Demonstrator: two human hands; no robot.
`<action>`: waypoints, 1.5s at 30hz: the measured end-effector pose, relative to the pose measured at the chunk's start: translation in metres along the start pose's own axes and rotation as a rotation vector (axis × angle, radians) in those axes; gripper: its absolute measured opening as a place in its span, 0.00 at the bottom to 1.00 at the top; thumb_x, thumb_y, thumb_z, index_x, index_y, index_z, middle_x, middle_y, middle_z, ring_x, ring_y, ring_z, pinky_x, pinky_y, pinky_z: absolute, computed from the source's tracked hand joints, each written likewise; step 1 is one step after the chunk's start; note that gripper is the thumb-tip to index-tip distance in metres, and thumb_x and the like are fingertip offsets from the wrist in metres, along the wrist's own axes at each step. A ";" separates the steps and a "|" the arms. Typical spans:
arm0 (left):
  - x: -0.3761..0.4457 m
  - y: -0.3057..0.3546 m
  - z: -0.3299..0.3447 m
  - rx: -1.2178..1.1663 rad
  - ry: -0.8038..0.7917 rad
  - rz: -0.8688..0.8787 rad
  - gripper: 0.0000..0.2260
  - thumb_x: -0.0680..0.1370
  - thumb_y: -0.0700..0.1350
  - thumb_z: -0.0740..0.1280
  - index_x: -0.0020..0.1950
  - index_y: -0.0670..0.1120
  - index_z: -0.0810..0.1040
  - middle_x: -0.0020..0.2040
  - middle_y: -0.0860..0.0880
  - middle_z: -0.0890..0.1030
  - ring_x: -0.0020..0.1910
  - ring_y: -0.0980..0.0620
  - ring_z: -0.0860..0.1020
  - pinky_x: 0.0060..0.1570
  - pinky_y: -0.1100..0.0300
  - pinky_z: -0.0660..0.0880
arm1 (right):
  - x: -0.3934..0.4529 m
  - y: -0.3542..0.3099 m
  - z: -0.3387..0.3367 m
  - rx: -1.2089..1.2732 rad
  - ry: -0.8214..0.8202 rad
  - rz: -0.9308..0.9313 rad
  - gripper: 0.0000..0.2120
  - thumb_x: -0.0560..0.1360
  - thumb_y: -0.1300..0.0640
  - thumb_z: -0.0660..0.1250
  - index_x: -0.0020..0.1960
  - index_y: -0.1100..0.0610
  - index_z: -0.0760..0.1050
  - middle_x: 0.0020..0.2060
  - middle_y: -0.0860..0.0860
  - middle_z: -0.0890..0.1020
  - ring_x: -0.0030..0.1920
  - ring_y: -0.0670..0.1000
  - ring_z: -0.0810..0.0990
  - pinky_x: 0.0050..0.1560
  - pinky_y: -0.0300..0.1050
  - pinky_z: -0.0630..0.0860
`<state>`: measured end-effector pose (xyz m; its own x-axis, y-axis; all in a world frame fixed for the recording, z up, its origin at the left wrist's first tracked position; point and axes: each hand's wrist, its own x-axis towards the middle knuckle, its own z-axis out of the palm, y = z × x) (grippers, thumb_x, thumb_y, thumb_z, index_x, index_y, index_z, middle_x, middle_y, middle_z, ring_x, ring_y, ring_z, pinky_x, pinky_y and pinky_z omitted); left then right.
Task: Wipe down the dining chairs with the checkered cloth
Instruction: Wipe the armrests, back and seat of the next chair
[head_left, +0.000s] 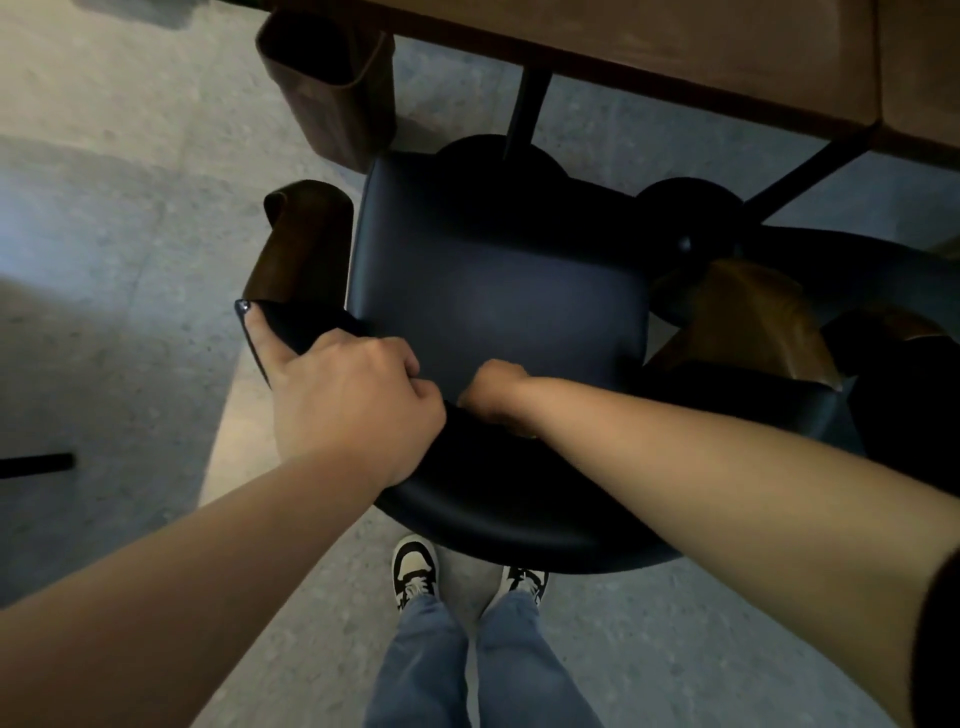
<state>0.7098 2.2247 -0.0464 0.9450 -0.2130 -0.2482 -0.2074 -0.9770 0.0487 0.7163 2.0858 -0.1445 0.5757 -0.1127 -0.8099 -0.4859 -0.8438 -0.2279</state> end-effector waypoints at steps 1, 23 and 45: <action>0.000 0.000 0.000 0.003 0.000 0.000 0.19 0.71 0.56 0.51 0.42 0.57 0.82 0.34 0.56 0.78 0.48 0.52 0.77 0.72 0.33 0.42 | 0.003 -0.013 0.001 0.115 0.006 -0.008 0.15 0.78 0.55 0.62 0.60 0.62 0.76 0.59 0.58 0.79 0.59 0.57 0.78 0.51 0.45 0.73; 0.000 0.000 -0.004 -0.023 -0.007 0.005 0.15 0.70 0.58 0.50 0.33 0.56 0.73 0.29 0.58 0.72 0.43 0.53 0.74 0.72 0.34 0.41 | -0.060 0.148 -0.112 -0.680 0.024 -0.075 0.09 0.73 0.61 0.58 0.45 0.58 0.77 0.48 0.59 0.82 0.51 0.61 0.80 0.50 0.47 0.75; 0.000 0.002 -0.005 -0.037 -0.023 -0.012 0.09 0.73 0.50 0.61 0.44 0.58 0.81 0.38 0.57 0.80 0.51 0.52 0.77 0.74 0.37 0.40 | -0.133 0.004 -0.013 0.312 0.120 -0.420 0.12 0.73 0.64 0.59 0.46 0.59 0.81 0.47 0.55 0.83 0.52 0.57 0.77 0.53 0.47 0.70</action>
<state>0.7111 2.2227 -0.0416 0.9413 -0.2014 -0.2708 -0.1861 -0.9792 0.0811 0.6464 2.0901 -0.0309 0.8248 0.1270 -0.5510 -0.3593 -0.6347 -0.6841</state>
